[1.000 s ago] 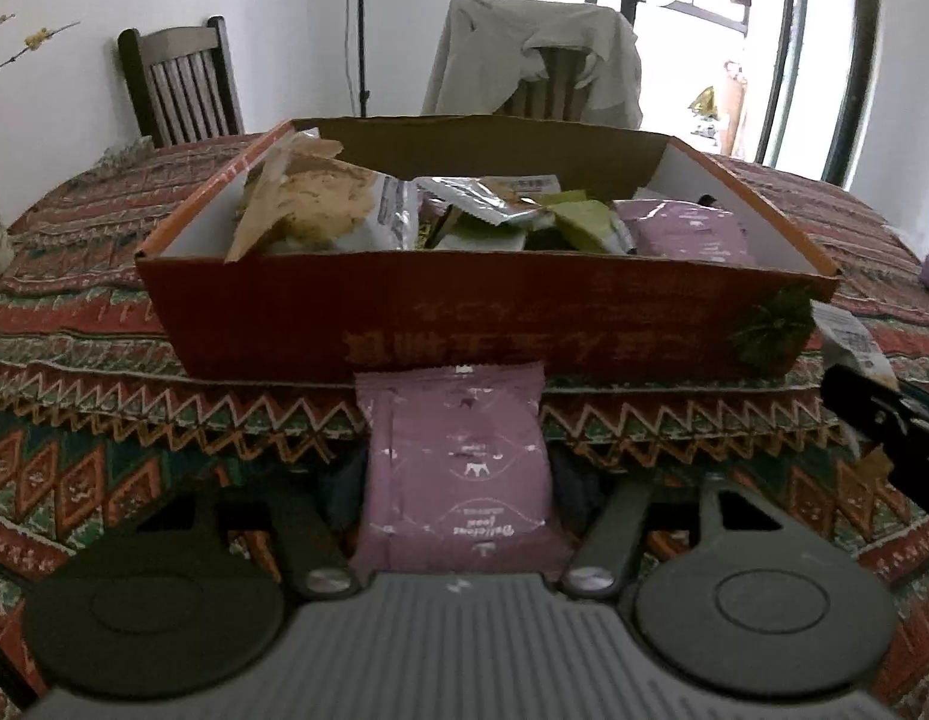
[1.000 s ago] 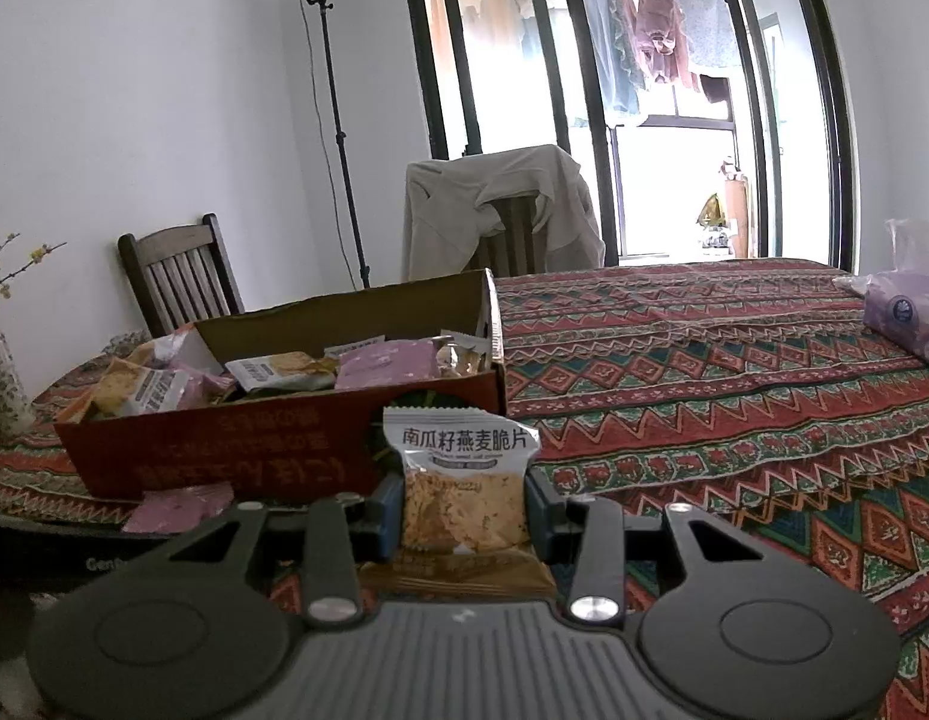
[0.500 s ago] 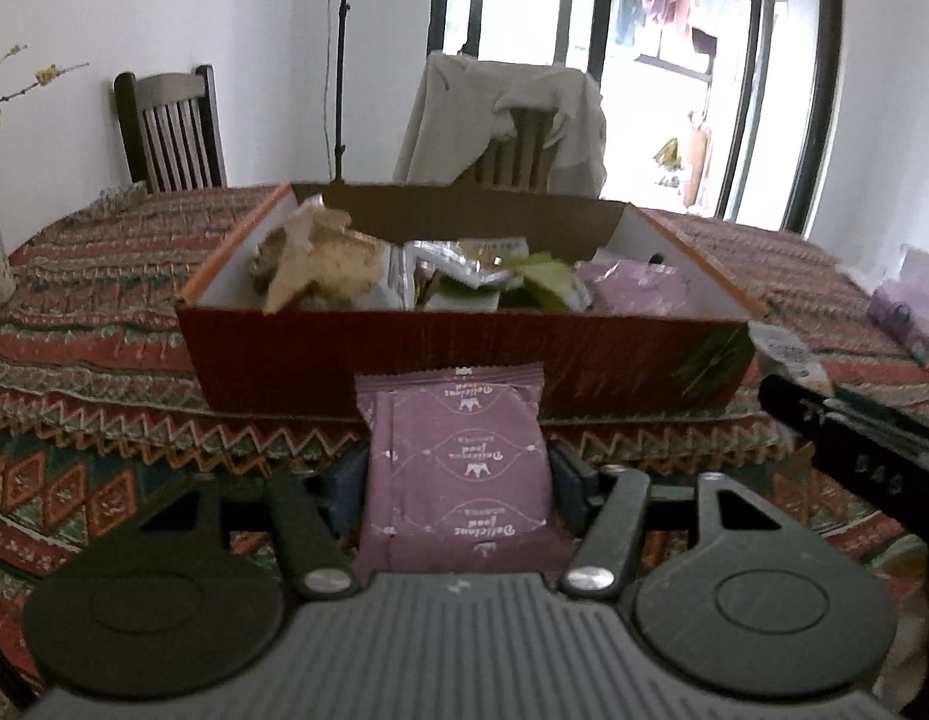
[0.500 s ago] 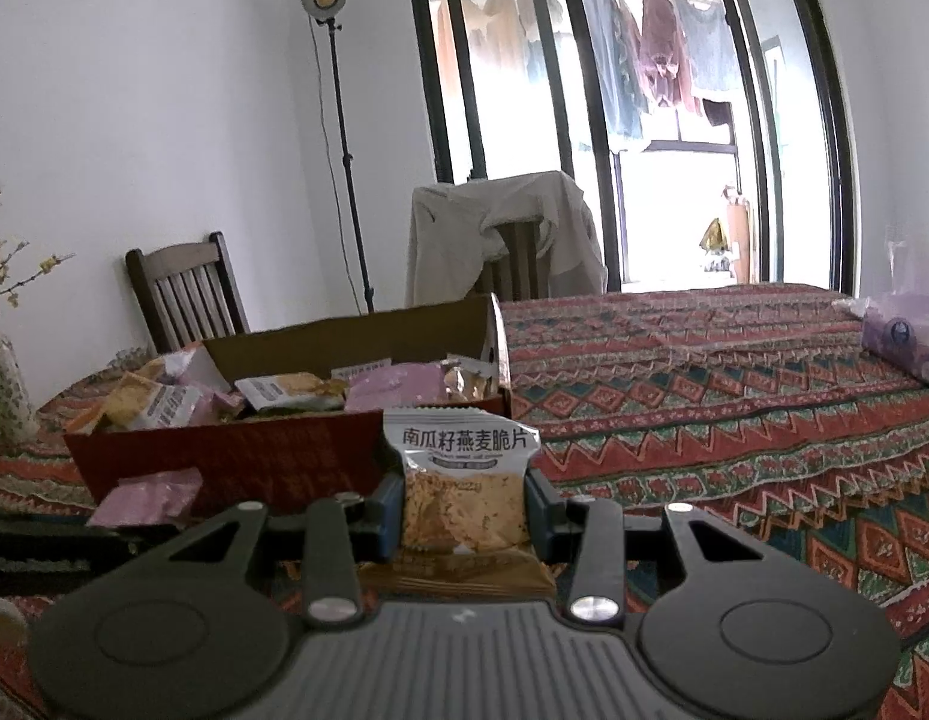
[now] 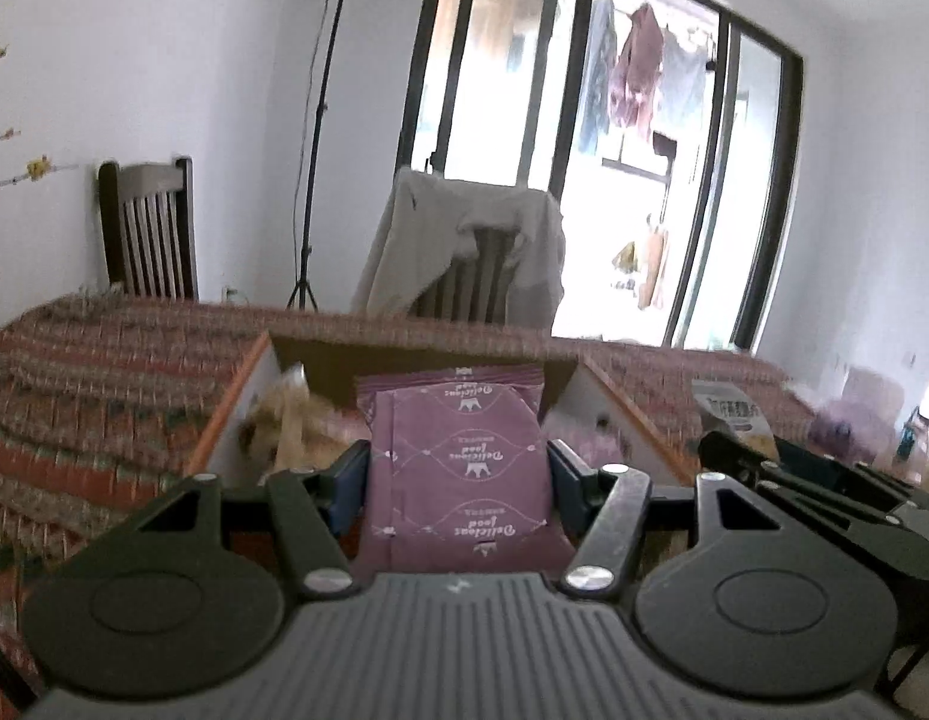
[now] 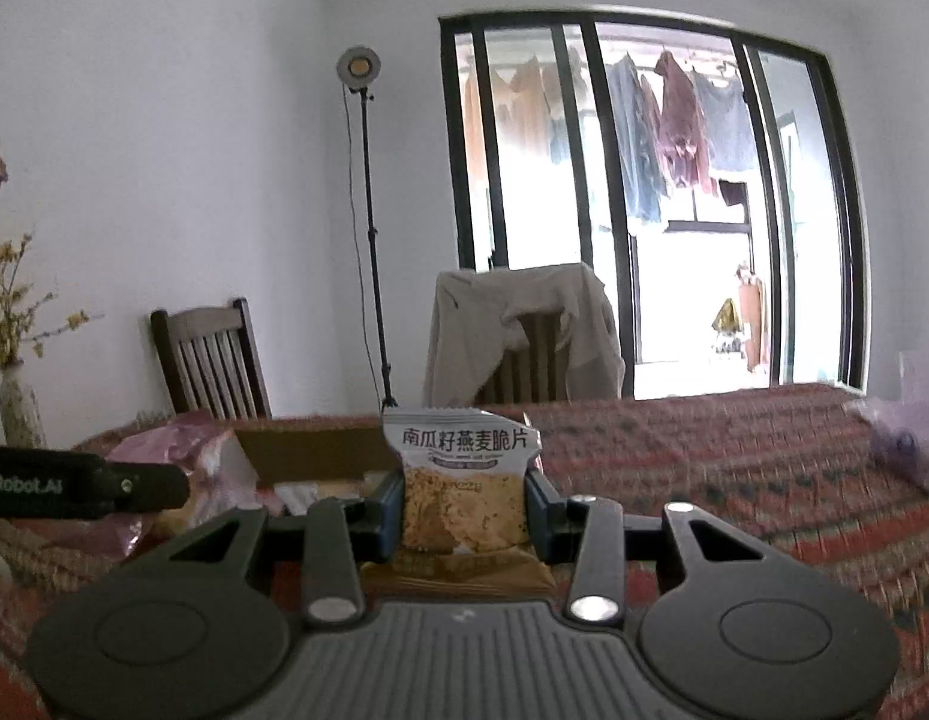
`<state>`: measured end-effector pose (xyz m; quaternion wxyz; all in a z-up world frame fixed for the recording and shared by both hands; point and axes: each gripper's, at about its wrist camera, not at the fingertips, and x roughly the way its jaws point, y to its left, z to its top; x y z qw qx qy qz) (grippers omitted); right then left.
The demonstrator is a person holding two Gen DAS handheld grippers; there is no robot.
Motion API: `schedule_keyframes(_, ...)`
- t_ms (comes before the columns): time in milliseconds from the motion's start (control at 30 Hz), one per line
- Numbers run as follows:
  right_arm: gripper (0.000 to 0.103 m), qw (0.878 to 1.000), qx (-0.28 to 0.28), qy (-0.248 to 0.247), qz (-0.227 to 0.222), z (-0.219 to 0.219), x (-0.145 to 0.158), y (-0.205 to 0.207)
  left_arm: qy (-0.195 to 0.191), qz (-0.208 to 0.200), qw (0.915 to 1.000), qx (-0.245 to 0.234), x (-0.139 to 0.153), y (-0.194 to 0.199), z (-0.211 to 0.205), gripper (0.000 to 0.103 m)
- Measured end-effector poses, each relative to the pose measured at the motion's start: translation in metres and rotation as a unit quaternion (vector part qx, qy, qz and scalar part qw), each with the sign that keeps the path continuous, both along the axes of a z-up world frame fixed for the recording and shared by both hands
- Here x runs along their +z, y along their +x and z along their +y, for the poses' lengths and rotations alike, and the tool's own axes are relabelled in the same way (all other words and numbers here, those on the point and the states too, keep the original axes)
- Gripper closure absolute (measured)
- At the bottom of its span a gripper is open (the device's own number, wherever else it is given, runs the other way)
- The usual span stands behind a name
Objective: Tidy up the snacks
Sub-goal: 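Carry both held packets into the cardboard box and open both grippers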
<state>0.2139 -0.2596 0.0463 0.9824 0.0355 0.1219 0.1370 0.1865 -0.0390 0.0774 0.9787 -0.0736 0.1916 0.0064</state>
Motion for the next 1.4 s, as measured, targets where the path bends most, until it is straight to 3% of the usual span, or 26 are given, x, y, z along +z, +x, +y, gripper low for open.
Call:
schedule_keyframes(333, 0.063, 1.0, -0.02, -0.006, -0.023, 0.028, 0.024, 0.055, -0.027, -0.037, 0.9982, 0.038, 0.018, 0.054, 0.021, 0.04)
schedule_keyframes(533, 0.063, 0.999, -0.036, 0.004, -0.014, 0.04, 0.007, 0.089, -0.033, -0.046, 0.9963, 0.065, 0.002, 0.085, 0.029, 0.04)
schedule_keyframes(667, 0.063, 1.0, -0.02, -0.005, 0.002, 0.043, -0.012, 0.1, -0.002, -0.046, 0.9966, 0.069, -0.016, 0.094, 0.03, 0.04)
schedule_keyframes(867, 0.063, 0.999, -0.018, -0.026, 0.017, 0.047, -0.022, 0.104, 0.012, -0.033, 0.9971, 0.068, -0.028, 0.097, 0.03, 0.04)
schedule_keyframes(967, 0.061, 0.999, -0.019, -0.032, 0.026, 0.048, -0.025, 0.106, 0.003, -0.039, 0.997, 0.067, -0.029, 0.094, 0.031, 0.03)
schedule_keyframes(1033, 0.052, 0.999, -0.021, -0.03, 0.026, 0.046, -0.026, 0.103, -0.005, -0.048, 0.9963, 0.071, -0.03, 0.092, 0.034, 0.011)
schedule_keyframes(1100, 0.018, 0.999, -0.025, -0.026, 0.024, 0.045, -0.027, 0.101, -0.007, -0.058, 0.9955, 0.075, -0.029, 0.088, 0.034, 0.0)
schedule_keyframes(1167, 0.0, 0.999, -0.027, -0.02, 0.019, 0.044, -0.027, 0.099, -0.009, -0.065, 0.9949, 0.077, -0.028, 0.086, 0.035, 0.0)
schedule_keyframes(1400, 0.0, 0.999, -0.028, -0.021, 0.021, 0.041, -0.028, 0.099, -0.011, -0.061, 0.9951, 0.077, -0.029, 0.088, 0.035, 0.0)
